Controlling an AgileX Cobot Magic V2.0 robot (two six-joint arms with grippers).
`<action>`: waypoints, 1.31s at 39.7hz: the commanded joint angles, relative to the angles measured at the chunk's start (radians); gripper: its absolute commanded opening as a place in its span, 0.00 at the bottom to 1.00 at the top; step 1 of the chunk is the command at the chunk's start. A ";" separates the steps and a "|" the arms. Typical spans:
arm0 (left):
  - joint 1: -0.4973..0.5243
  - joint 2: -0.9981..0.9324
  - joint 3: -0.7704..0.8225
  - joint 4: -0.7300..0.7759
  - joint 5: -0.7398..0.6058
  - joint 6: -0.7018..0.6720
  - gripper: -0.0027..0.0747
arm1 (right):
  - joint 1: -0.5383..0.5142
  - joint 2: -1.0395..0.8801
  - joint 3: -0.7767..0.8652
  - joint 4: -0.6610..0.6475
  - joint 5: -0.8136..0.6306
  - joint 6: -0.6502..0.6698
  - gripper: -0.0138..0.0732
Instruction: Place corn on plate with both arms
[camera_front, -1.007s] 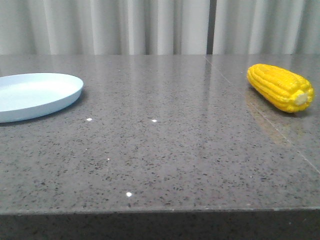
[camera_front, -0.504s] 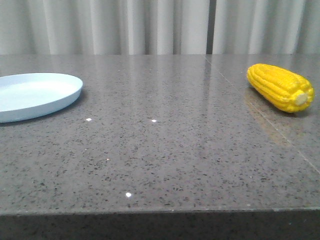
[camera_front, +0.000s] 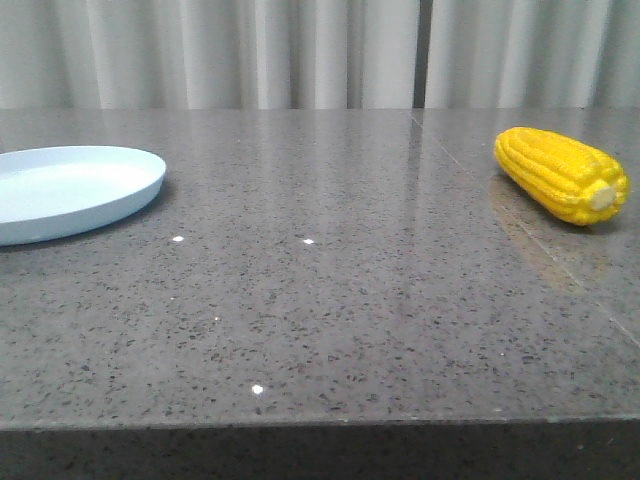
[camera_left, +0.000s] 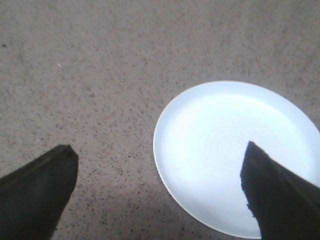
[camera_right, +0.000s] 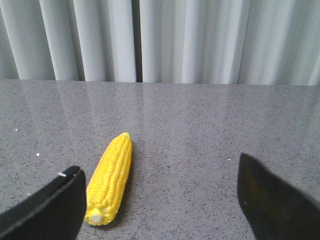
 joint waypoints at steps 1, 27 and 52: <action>-0.019 0.084 -0.091 -0.001 0.015 -0.001 0.86 | -0.004 0.016 -0.036 0.008 -0.078 -0.010 0.89; -0.019 0.564 -0.365 -0.004 0.261 -0.001 0.55 | -0.004 0.016 -0.035 0.008 -0.078 -0.010 0.89; -0.021 0.616 -0.400 -0.127 0.236 0.005 0.01 | -0.004 0.016 -0.035 0.008 -0.078 -0.010 0.89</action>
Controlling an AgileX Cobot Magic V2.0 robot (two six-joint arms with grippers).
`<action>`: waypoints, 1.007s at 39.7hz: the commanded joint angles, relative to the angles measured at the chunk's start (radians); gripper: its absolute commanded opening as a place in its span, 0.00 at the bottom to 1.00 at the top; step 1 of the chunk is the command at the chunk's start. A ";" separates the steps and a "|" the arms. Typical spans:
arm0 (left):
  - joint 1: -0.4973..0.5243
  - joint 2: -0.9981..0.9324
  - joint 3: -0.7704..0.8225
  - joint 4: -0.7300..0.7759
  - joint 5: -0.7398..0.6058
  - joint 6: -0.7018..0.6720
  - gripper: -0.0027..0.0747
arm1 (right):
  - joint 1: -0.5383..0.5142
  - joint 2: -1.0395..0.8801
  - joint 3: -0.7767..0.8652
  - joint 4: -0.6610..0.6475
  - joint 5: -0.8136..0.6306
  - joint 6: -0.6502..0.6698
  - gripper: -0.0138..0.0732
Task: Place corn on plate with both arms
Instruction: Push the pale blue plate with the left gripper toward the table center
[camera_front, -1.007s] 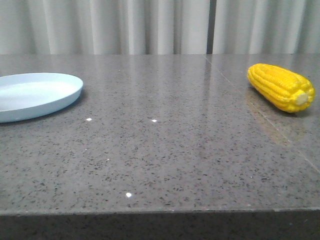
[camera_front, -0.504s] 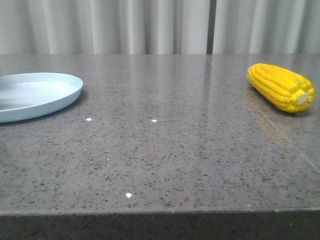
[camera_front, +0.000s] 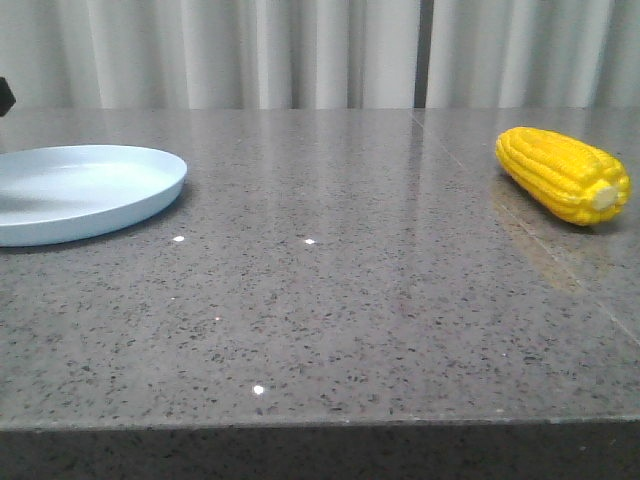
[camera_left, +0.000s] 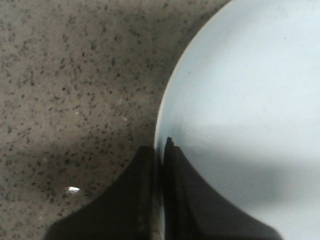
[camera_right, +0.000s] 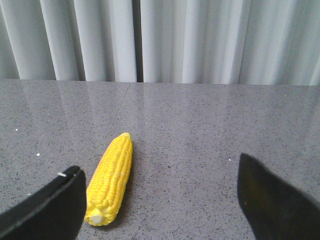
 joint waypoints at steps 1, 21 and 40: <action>-0.010 -0.038 -0.049 -0.074 -0.017 0.024 0.01 | -0.004 0.016 -0.035 0.008 -0.078 -0.010 0.89; -0.215 0.009 -0.126 -0.413 -0.082 0.100 0.01 | -0.004 0.016 -0.035 0.008 -0.078 -0.010 0.89; -0.247 0.088 -0.126 -0.466 -0.080 0.105 0.27 | -0.004 0.016 -0.035 0.008 -0.078 -0.010 0.89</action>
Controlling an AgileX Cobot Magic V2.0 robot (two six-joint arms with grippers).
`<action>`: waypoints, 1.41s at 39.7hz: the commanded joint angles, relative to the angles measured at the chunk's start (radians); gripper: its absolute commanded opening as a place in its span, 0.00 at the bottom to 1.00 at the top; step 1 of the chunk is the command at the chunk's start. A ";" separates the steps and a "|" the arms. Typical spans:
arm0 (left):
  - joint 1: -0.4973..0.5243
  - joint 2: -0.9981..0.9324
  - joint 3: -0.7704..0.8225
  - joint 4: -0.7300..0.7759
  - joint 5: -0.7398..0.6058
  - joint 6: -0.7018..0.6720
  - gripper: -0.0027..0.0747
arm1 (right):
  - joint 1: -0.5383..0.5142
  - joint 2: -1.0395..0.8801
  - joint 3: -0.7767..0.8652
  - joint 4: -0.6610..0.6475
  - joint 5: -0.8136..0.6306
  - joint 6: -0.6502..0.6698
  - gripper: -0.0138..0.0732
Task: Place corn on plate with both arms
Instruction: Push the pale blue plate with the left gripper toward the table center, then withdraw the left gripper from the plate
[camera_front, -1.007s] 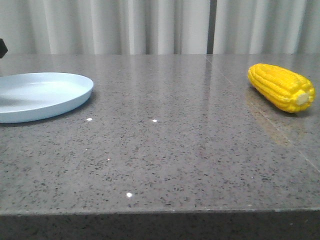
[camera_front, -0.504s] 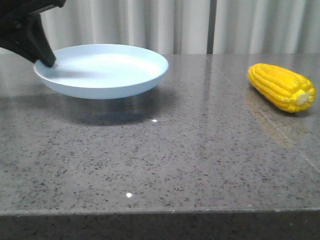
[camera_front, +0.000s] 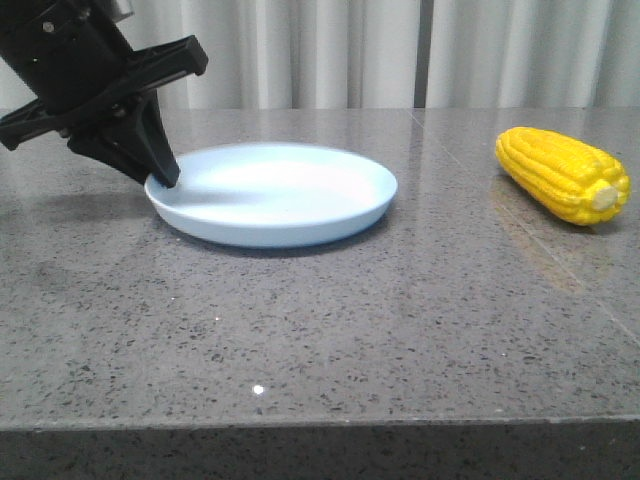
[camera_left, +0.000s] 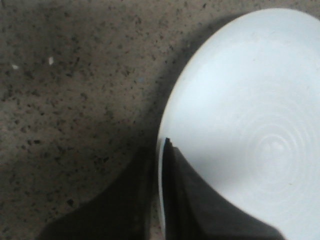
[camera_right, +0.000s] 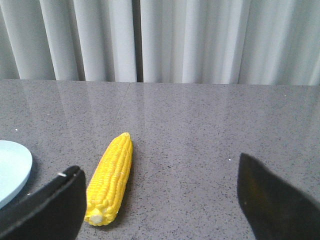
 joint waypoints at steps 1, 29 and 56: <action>-0.007 -0.035 -0.032 -0.033 -0.020 0.006 0.32 | -0.004 0.016 -0.035 0.008 -0.078 -0.010 0.89; 0.076 -0.519 0.160 0.588 -0.065 -0.224 0.05 | -0.004 0.016 -0.035 0.008 -0.078 -0.010 0.89; 0.076 -1.451 0.829 0.614 -0.495 -0.219 0.02 | -0.004 0.016 -0.035 0.008 -0.078 -0.010 0.89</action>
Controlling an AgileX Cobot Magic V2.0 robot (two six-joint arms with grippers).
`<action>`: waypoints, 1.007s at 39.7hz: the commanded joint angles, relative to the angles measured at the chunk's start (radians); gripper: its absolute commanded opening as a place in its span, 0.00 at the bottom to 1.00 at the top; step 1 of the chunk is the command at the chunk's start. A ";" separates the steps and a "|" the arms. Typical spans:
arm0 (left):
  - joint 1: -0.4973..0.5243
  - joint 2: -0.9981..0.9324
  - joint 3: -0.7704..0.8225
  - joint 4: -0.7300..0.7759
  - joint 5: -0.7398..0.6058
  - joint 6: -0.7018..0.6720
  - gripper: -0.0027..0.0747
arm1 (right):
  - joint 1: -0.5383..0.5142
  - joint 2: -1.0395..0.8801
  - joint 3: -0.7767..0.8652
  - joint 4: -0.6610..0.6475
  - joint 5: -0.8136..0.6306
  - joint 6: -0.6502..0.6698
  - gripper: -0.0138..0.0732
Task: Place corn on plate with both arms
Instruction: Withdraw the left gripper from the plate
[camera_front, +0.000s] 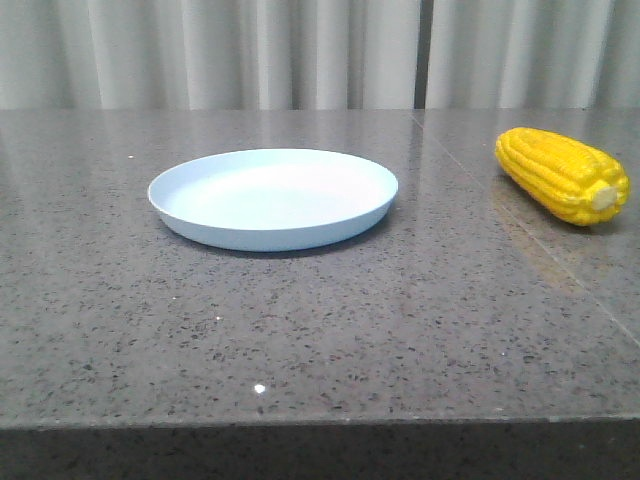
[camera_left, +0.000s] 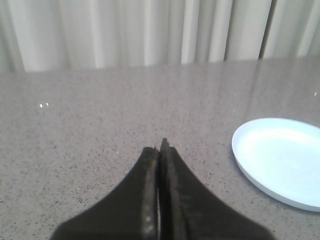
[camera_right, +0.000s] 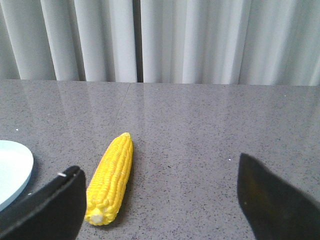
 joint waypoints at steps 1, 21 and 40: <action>0.002 -0.097 0.017 0.004 -0.072 0.000 0.02 | -0.004 0.016 -0.035 0.006 -0.078 -0.010 0.89; 0.002 -0.238 0.061 0.004 -0.072 0.000 0.02 | -0.004 0.016 -0.035 0.006 -0.079 -0.010 0.89; 0.002 -0.238 0.061 0.004 -0.072 0.000 0.02 | -0.002 0.365 -0.167 0.036 -0.007 -0.010 0.89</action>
